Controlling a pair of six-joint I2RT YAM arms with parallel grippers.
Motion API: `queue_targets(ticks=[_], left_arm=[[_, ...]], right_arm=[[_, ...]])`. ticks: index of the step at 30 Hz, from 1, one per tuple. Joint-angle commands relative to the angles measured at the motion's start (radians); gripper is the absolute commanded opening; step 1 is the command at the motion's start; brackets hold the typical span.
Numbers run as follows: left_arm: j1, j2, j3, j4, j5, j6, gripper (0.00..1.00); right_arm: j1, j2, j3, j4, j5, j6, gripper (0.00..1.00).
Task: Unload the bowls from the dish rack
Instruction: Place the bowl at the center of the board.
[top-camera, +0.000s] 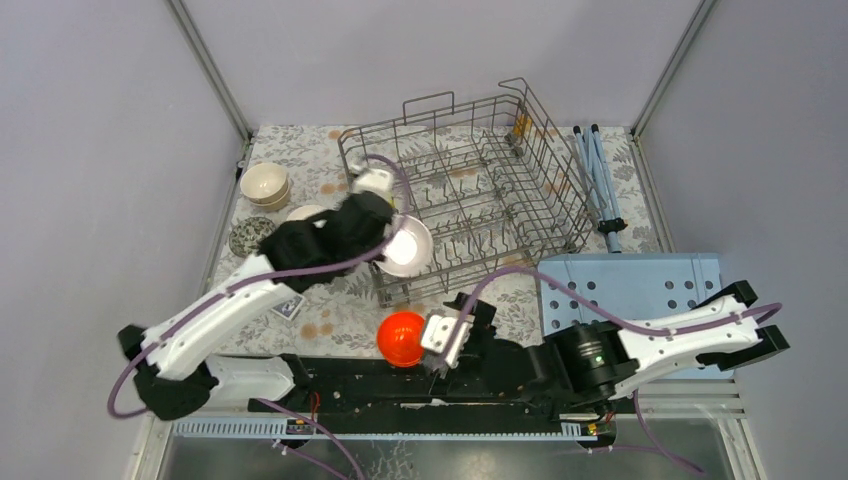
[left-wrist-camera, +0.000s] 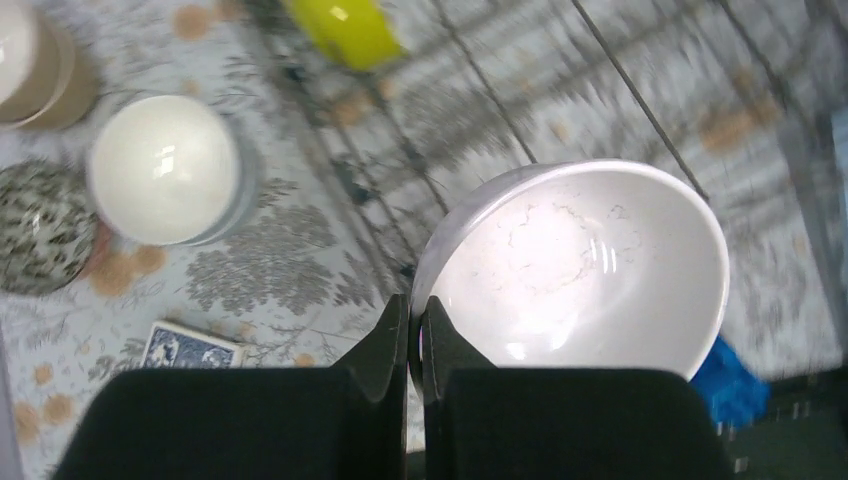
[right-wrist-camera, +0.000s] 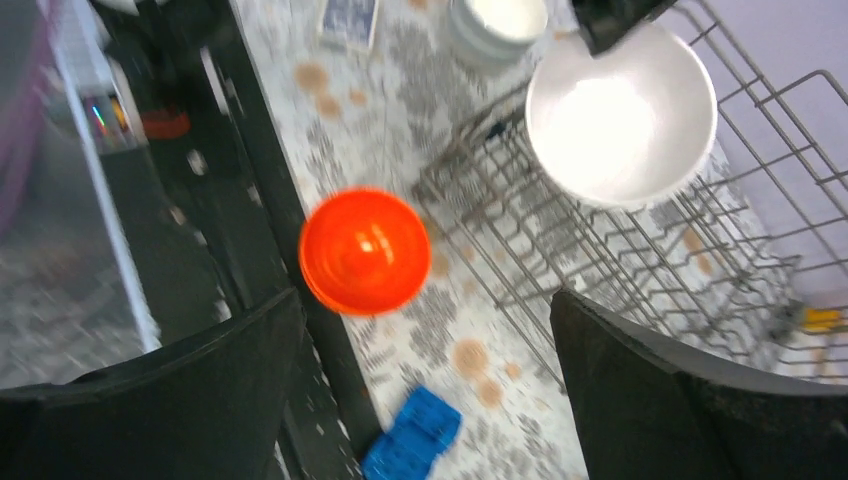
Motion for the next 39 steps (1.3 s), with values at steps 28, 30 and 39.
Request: queue_targets(ticks=[28,30,39], left_arm=[[0.346,-0.593,-0.660,-0.080,-0.180,-0.910,0.00],[0.346,-0.575,-0.712,-0.061,-0.152,-0.936,0.00],[0.346,-0.542,-0.821,0.027,-0.142,-1.026,0.00]], right_arm=[[-0.280,-0.223,-0.400,0.663,0.196,0.333,1.00],[-0.295,-0.214,-0.419,0.678,0.172,0.356,1.00],[-0.310,-0.140,-0.396,0.656,0.119,0.391,1.00]])
